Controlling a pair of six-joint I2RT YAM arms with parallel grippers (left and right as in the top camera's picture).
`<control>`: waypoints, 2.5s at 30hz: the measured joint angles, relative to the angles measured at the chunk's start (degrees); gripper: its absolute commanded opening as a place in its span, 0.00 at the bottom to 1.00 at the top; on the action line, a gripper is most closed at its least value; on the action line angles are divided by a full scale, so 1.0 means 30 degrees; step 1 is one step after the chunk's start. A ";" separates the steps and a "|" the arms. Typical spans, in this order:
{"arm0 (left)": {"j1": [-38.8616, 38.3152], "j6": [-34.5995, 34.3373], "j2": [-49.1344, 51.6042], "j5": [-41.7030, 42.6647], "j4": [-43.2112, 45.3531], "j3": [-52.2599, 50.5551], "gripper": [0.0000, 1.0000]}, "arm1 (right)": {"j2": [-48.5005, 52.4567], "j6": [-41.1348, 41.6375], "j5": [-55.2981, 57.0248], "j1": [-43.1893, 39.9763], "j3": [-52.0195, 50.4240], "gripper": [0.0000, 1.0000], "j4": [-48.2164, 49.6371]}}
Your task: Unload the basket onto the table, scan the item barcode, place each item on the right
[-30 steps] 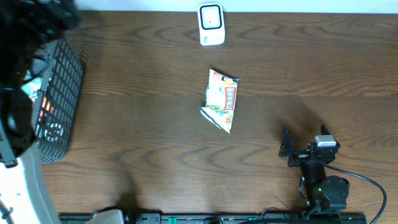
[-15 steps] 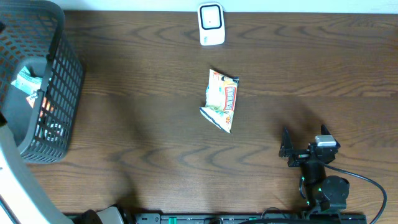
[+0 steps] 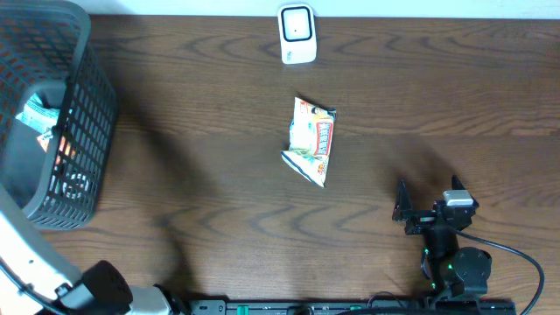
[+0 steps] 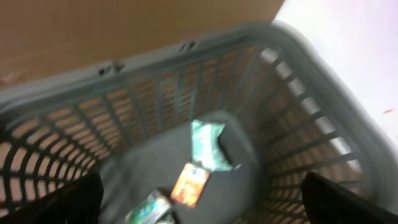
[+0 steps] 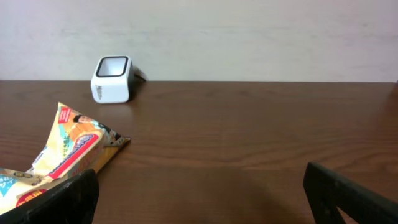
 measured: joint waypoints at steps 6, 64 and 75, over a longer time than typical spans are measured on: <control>0.0481 0.0073 0.1967 0.0000 -0.1472 -0.0007 1.00 | 0.0000 0.0000 -0.0007 0.0000 0.0000 0.99 0.0000; 0.0481 0.2047 0.3927 0.0750 -0.0219 -0.0109 0.99 | 0.0000 0.0000 0.0000 0.0000 0.0000 0.99 0.0000; 0.0481 0.2732 0.4415 0.0896 0.0058 -0.0109 0.99 | 0.0000 0.0000 0.0000 0.0000 0.0000 0.99 0.0000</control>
